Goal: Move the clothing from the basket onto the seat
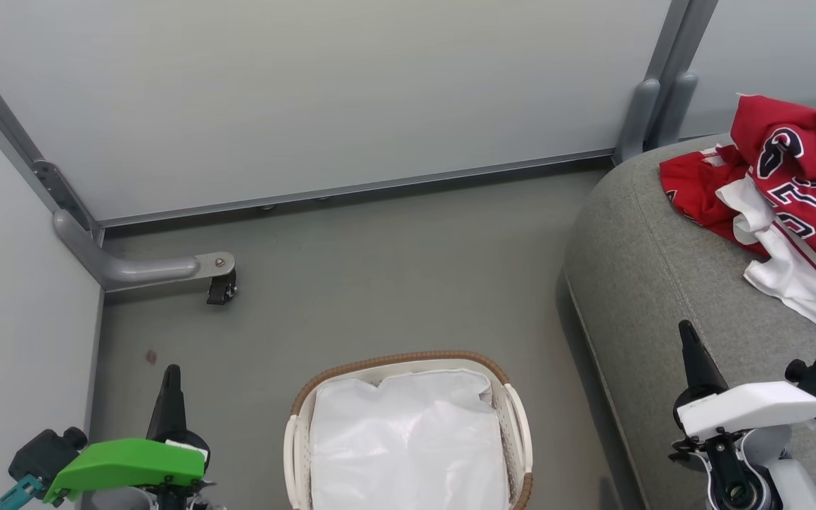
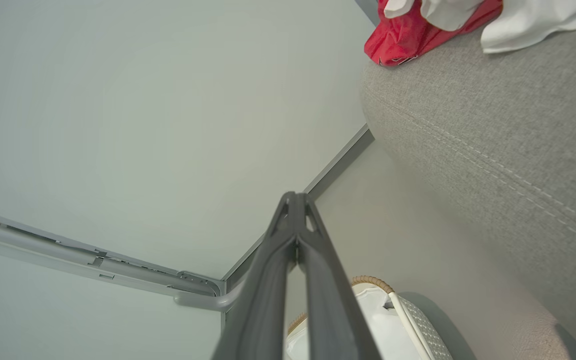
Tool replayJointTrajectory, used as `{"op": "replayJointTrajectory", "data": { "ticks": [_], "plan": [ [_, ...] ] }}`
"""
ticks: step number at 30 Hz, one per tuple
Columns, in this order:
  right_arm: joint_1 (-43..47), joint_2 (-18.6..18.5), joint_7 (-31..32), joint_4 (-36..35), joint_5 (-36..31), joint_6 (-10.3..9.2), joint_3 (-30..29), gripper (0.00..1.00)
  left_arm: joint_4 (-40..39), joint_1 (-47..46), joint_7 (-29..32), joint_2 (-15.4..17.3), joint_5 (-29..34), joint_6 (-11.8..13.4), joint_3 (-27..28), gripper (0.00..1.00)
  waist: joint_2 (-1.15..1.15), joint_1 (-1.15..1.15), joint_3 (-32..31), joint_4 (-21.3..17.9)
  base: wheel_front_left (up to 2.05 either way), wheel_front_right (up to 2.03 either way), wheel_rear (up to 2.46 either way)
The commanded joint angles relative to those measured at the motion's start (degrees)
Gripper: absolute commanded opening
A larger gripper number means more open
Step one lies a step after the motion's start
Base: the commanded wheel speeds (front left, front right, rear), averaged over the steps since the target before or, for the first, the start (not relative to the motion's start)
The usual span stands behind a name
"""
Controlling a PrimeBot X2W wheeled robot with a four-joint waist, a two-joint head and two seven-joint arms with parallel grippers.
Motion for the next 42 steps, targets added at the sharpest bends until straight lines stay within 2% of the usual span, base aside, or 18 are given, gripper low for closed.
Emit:
{"op": "replayJointTrajectory", "data": {
  "ticks": [1, 19, 42],
  "plan": [
    [0.0, -0.4, 0.4, -0.9, 1.8, -0.03, -0.3, 0.00, -0.7, -1.5, 0.4, 0.3, -1.6, -0.3, 0.5, 0.00, 0.00, 0.00, 0.0, 0.0, 0.00, 0.00, 0.00],
    [0.6, -0.5, 3.5, -2.0, 13.7, -0.04, -1.3, 0.00, -1.7, -2.2, 3.5, 0.4, -11.7, -0.4, 2.3, 0.00, 0.00, 0.00, -0.6, 0.2, 0.00, 0.00, 0.00],
    [1.1, -0.6, 6.5, -3.1, 25.6, -0.04, -2.3, 0.00, -2.5, -2.9, 6.6, 0.4, -21.8, -0.6, 4.1, 0.00, 0.00, 0.00, -1.3, 0.4, 0.00, 0.00, 0.00]
  ]
}}
